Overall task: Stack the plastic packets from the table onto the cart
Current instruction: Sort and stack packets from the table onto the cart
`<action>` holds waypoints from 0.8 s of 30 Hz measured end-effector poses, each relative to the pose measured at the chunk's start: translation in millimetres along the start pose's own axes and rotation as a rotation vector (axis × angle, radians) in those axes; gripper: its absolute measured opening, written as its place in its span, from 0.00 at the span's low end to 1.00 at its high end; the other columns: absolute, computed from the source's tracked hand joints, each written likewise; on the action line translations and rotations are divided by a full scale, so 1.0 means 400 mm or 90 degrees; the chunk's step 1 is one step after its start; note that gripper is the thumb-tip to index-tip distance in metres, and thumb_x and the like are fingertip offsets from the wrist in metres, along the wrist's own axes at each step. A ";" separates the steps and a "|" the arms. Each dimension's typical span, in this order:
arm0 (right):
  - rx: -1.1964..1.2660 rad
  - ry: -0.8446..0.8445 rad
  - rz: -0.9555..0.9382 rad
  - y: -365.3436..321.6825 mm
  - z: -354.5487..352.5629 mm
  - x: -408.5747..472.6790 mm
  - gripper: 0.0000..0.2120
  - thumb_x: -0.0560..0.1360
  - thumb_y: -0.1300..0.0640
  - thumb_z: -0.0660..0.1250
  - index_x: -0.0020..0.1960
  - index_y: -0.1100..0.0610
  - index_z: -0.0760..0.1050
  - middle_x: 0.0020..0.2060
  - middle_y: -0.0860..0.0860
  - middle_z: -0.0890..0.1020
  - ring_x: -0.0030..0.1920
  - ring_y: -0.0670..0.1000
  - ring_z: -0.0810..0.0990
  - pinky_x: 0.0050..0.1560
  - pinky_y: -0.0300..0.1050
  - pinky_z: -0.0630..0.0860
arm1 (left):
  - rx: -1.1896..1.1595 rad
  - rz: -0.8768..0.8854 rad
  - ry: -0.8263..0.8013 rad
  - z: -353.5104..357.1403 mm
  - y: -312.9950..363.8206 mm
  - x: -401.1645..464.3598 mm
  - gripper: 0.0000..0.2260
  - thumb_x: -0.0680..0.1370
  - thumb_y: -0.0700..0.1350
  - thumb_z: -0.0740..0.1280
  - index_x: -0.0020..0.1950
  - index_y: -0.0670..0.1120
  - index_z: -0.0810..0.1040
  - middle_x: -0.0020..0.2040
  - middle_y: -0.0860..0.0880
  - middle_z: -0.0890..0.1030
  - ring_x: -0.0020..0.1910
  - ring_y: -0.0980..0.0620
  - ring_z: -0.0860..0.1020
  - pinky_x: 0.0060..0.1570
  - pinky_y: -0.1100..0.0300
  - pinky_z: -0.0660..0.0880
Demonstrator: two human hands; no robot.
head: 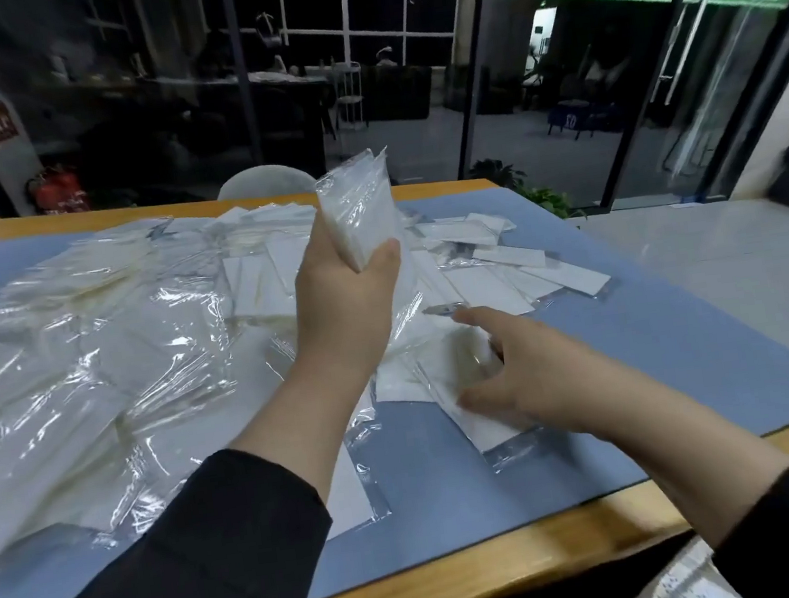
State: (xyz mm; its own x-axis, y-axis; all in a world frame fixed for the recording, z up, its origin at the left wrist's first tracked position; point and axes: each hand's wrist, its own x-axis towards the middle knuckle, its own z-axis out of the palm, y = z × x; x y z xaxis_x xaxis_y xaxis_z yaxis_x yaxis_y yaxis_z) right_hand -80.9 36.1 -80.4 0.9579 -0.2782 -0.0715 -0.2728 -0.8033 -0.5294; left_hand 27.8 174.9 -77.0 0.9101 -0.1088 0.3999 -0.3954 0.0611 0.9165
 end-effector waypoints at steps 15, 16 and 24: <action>0.554 0.292 -0.044 0.099 -0.193 0.013 0.08 0.75 0.67 0.68 0.48 0.57 0.83 0.46 0.55 0.87 0.46 0.52 0.85 0.52 0.55 0.83 | -0.123 -0.123 0.004 0.002 -0.012 0.007 0.06 0.77 0.45 0.72 0.47 0.52 0.75 0.43 0.53 0.82 0.43 0.53 0.82 0.45 0.54 0.78; 0.632 0.288 -0.065 0.083 -0.189 0.021 0.09 0.77 0.68 0.67 0.50 0.57 0.83 0.46 0.53 0.87 0.46 0.50 0.85 0.48 0.49 0.83 | -0.143 -0.143 -0.007 0.003 -0.014 0.006 0.06 0.77 0.45 0.72 0.49 0.51 0.77 0.45 0.52 0.84 0.46 0.50 0.83 0.49 0.51 0.80; 0.646 0.190 -0.039 -0.027 -0.078 0.097 0.06 0.79 0.63 0.69 0.55 0.58 0.82 0.47 0.55 0.87 0.46 0.57 0.86 0.50 0.57 0.82 | -0.307 -0.237 -0.084 0.013 0.007 -0.007 0.12 0.80 0.47 0.71 0.63 0.48 0.79 0.56 0.46 0.86 0.57 0.45 0.84 0.61 0.42 0.79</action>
State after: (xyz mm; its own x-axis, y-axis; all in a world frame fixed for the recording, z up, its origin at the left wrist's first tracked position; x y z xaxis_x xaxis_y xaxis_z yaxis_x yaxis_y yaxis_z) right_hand -43.8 17.6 -51.2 0.8689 -0.4809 0.1171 0.1100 -0.0431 -0.9930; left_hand 23.6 170.4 -75.4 0.9409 -0.3290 0.0807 0.0744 0.4330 0.8983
